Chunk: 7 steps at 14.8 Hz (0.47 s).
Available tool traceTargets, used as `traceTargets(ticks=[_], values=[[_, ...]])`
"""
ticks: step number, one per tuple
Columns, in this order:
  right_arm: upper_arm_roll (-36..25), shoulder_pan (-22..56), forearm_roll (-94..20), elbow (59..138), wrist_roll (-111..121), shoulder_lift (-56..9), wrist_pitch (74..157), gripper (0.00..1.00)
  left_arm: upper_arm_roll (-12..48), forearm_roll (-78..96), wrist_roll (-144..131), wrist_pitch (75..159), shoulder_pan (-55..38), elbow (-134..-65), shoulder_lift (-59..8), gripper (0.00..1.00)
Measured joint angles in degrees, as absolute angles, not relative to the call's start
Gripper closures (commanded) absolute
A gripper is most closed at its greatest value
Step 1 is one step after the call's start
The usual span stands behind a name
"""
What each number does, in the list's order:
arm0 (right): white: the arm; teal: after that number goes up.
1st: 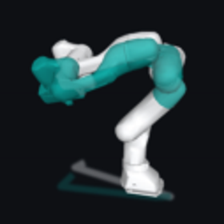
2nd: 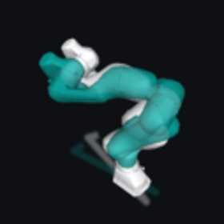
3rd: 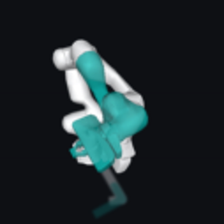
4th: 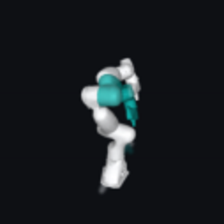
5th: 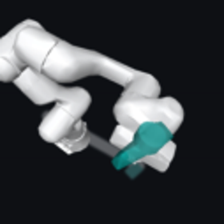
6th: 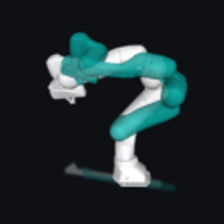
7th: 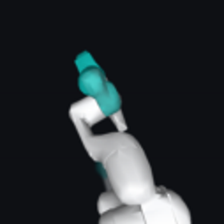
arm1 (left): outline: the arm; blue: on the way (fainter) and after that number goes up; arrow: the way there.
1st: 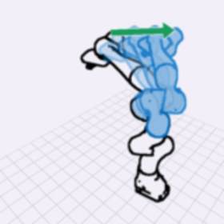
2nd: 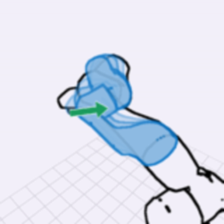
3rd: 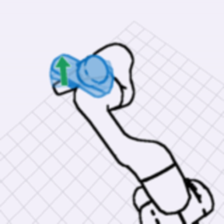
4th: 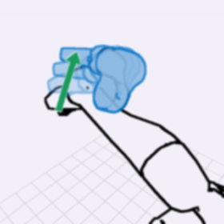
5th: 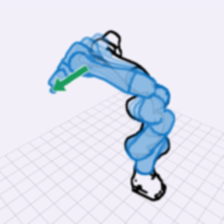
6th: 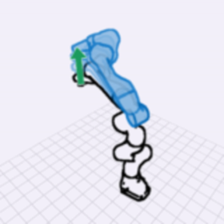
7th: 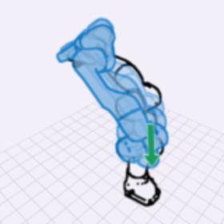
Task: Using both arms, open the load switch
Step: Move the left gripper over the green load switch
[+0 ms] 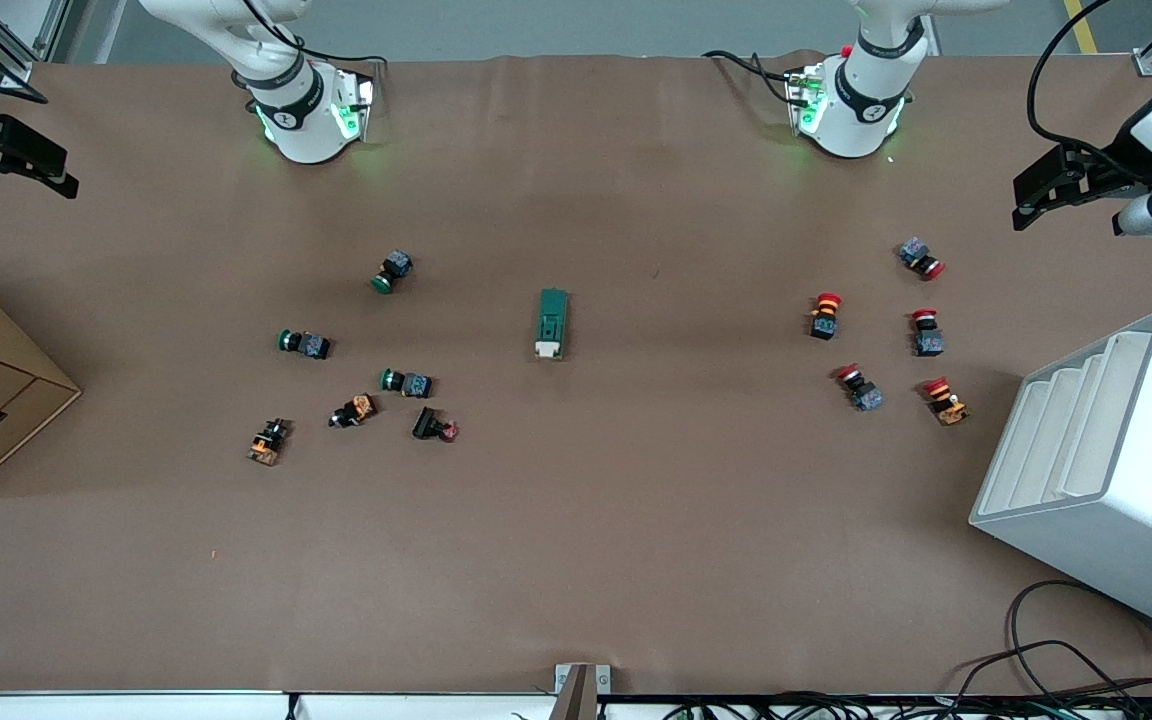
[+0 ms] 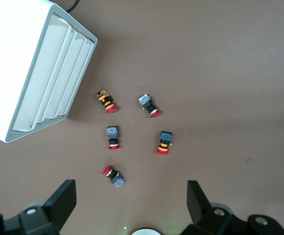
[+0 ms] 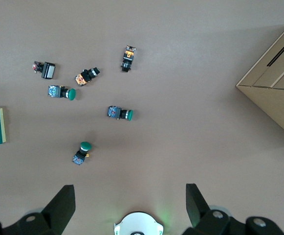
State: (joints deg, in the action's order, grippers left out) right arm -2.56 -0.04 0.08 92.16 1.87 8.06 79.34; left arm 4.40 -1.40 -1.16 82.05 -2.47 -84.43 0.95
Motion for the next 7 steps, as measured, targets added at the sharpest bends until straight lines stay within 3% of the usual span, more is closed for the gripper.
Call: traceTargets(ticks=[7], values=[[-2.55,-0.04,0.08,92.16,1.87,8.06,79.48,0.0,5.76,0.64,-1.14,82.05,-3.08,-84.42,0.95,0.0]])
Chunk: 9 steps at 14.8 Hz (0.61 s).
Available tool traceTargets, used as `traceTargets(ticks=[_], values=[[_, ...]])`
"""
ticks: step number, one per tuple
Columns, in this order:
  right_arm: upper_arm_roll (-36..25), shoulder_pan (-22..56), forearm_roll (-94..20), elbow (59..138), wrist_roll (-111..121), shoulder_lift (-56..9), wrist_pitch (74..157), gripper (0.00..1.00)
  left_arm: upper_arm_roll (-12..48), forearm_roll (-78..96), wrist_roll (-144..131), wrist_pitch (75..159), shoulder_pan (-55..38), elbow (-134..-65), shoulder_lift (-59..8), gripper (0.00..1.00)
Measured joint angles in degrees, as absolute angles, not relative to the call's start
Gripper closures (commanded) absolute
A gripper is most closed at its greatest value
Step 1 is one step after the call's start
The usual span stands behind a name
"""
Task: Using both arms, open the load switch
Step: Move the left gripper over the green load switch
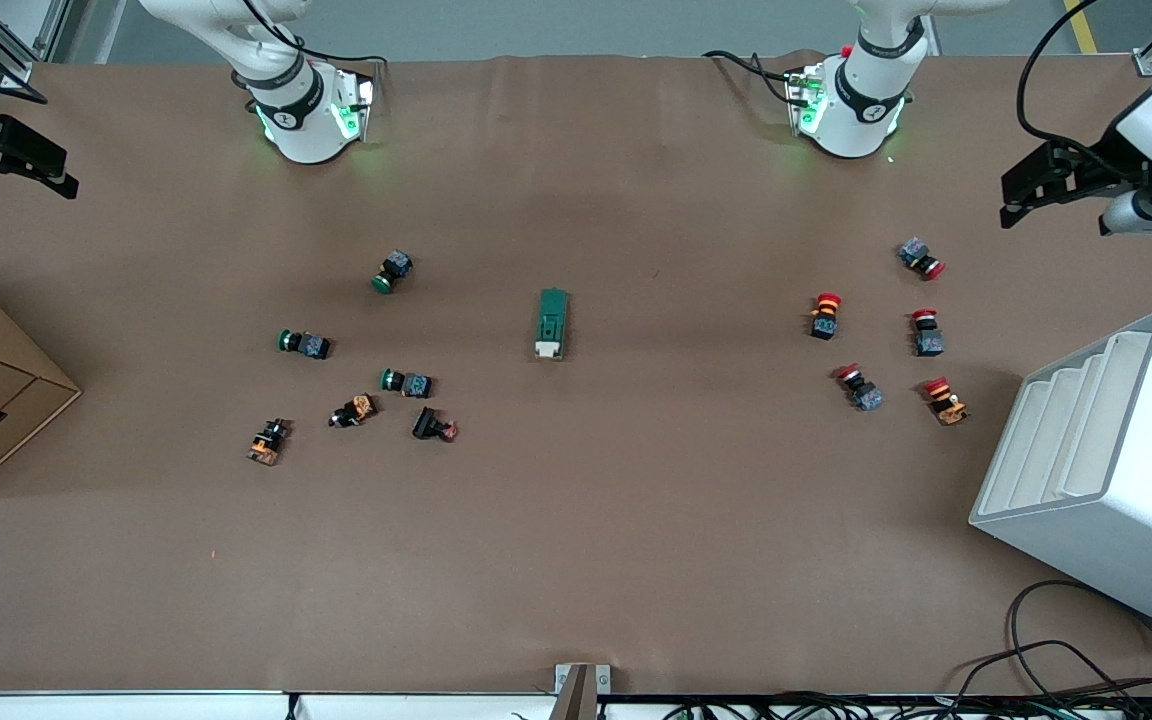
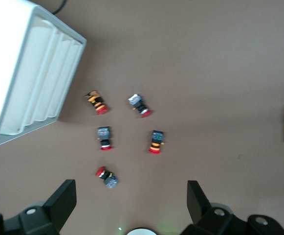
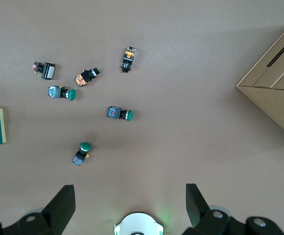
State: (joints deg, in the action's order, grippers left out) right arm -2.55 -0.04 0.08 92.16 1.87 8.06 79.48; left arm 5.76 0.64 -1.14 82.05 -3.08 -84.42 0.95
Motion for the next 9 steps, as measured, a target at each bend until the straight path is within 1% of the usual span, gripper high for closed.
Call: traceTargets(ticks=[1,3,6,9], values=[[-2.54,-0.04,0.08,92.16,1.87,8.06,79.51,0.0,7.08,1.29,-1.15,82.05,-3.14,-84.42,0.95,0.0],[-2.53,-0.04,0.08,92.16,1.87,8.06,79.52,0.0,11.6,1.74,-3.33,82.39,-3.18,-84.43,0.92,0.0],[-2.58,-0.04,0.08,92.16,1.87,8.06,79.57,0.0,19.82,1.75,-13.72,84.48,-3.6,-84.69,0.32,0.0],[-2.56,-0.03,0.08,92.16,1.87,8.06,79.61,0.0,29.04,1.5,-29.56,88.24,-3.93,-85.5,-1.98,0.0]])
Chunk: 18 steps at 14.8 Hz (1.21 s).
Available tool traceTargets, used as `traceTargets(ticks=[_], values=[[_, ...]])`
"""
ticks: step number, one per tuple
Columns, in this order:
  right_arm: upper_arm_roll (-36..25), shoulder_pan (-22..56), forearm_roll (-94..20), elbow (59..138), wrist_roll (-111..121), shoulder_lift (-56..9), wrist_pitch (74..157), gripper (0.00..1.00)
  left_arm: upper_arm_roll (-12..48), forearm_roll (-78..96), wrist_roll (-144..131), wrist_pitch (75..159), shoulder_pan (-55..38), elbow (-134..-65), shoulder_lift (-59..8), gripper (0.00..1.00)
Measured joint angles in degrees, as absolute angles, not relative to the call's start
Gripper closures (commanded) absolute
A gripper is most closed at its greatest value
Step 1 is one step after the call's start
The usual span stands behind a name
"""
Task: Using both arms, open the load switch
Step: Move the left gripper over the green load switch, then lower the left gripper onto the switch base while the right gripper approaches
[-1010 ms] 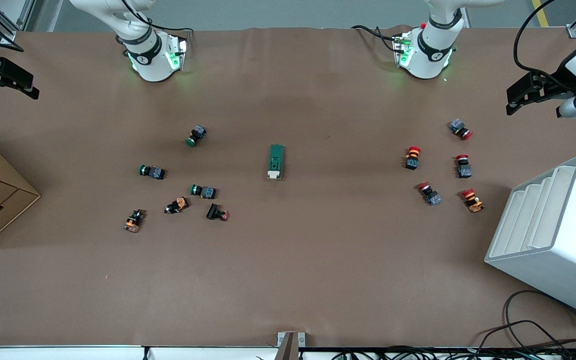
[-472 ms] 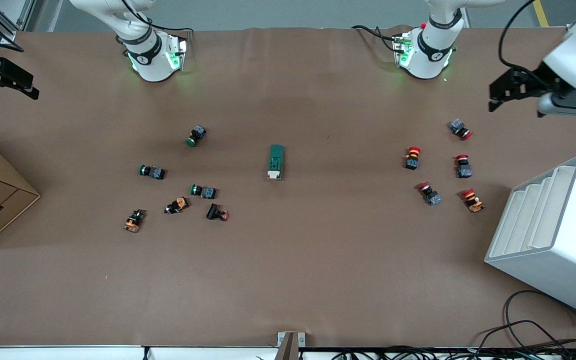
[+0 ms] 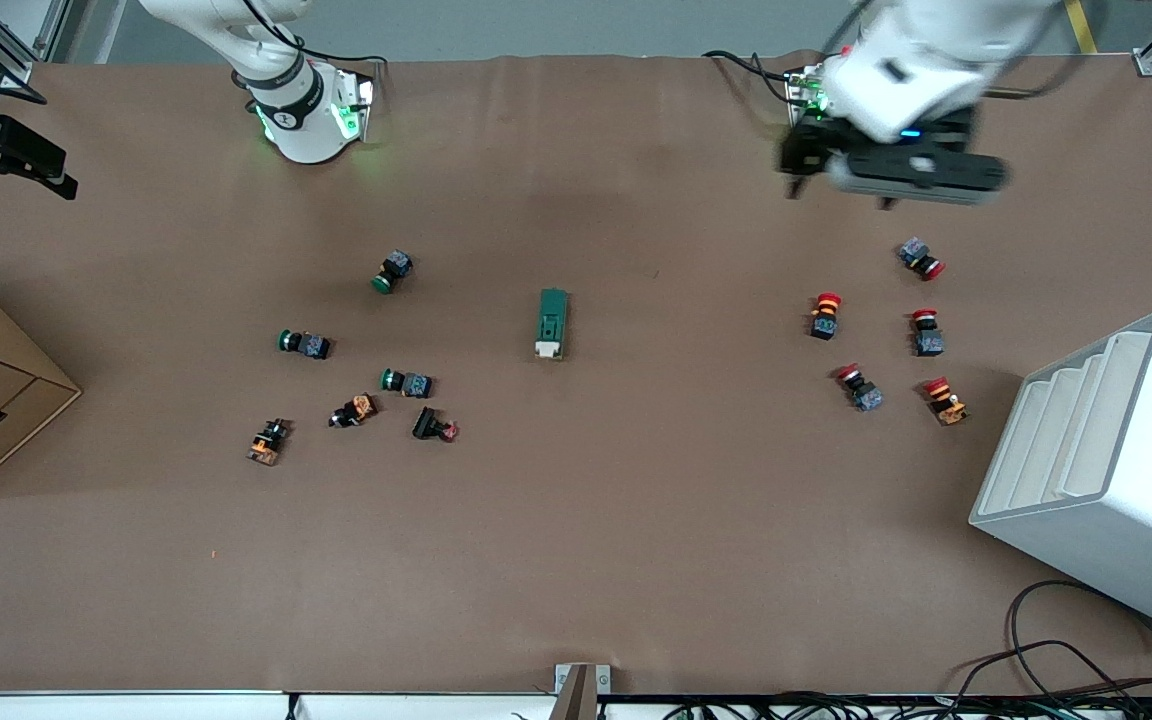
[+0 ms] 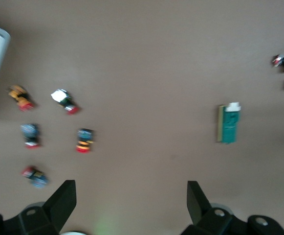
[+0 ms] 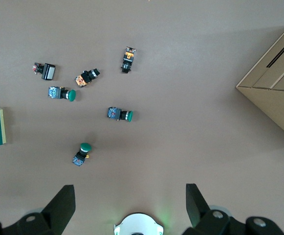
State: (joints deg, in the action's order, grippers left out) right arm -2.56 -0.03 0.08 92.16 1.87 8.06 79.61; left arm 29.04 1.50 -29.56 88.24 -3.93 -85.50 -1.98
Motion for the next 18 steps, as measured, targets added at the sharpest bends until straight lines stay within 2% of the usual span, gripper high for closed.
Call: traceTargets(ticks=[2,4,8,12,18], values=[[-2.57,-0.03,0.08,92.16,1.87,8.06,79.63,0.0,34.27,-0.78,-40.22,91.97,-4.91,-87.26,-3.87,0.0],[-2.58,-0.03,0.08,92.14,1.87,8.06,79.64,0.0,36.6,-3.15,-48.44,96.39,-7.71,-90.11,-5.11,0.0],[-2.85,-0.15,0.08,91.88,1.87,8.06,79.65,0.0,36.98,-11.04,-63.99,104.01,-16.95,-95.18,-8.75,0.0],[-3.02,-0.33,0.09,91.78,1.85,7.56,79.94,0.0,36.98,-23.18,-82.79,108.95,-26.5,-96.0,-17.06,0.01],[-3.15,-0.59,0.29,90.88,1.85,3.53,82.89,0.0,36.94,-43.13,-97.78,110.77,-34.71,-96.28,-29.0,0.01]])
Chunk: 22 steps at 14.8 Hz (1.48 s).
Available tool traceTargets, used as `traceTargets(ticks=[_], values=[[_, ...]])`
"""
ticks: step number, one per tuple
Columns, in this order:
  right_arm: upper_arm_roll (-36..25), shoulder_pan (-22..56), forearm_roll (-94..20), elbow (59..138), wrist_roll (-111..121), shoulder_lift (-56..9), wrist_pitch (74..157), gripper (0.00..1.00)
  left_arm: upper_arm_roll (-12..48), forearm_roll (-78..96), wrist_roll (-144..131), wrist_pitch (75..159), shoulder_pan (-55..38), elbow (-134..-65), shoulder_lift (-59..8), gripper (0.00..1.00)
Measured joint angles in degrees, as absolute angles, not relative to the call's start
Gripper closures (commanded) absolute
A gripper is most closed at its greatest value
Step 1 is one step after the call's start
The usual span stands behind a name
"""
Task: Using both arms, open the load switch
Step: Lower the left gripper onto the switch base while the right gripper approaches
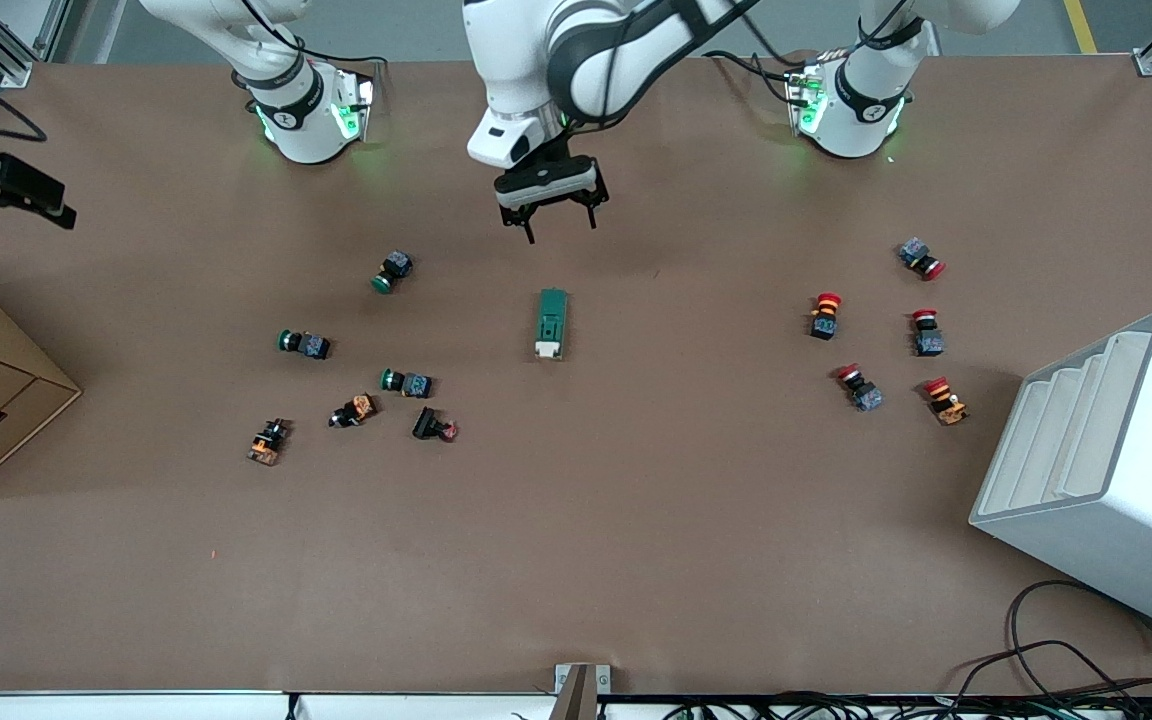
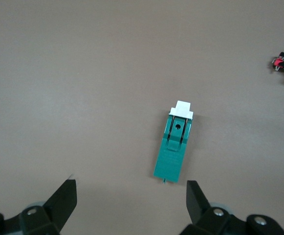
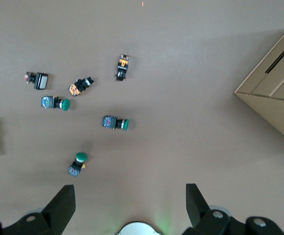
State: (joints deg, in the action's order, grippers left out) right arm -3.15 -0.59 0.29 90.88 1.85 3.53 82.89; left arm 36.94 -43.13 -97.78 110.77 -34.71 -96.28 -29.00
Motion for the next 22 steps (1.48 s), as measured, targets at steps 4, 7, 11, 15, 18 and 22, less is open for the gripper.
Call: traceTargets(ticks=[4,7,11,15,18,22], values=[[-3.08,-0.6,0.28,90.56,1.87,1.6,85.04,0.0,36.95,-60.29,-114.57,112.07,-38.22,-98.8,-35.81,0.02],[-2.99,-0.53,0.28,90.61,1.87,-2.2,87.46,0.0,36.95,-72.29,-124.55,112.83,-39.47,-100.92,-40.35,0.02],[-2.64,1.15,-0.53,90.64,-2.7,-6.84,88.84,0.0,36.73,-86.63,-132.13,112.85,-39.8,-103.21,-44.71,0.02],[-2.19,7.16,-2.99,90.68,-21.53,-12.76,93.62,0.0,35.64,-95.01,-134.86,112.32,-40.01,-103.9,-48.04,0.02],[-1.97,12.55,-3.89,90.56,-36.14,-17.67,96.97,0.0,32.8,-98.38,-135.36,111.75,-41.84,-103.95,-49.52,0.02],[-1.91,17.22,-5.42,89.33,-49.17,-22.46,98.25,0.0,30.93,-100.88,-137.99,111.33,-43.73,-103.94,-49.89,0.03]])
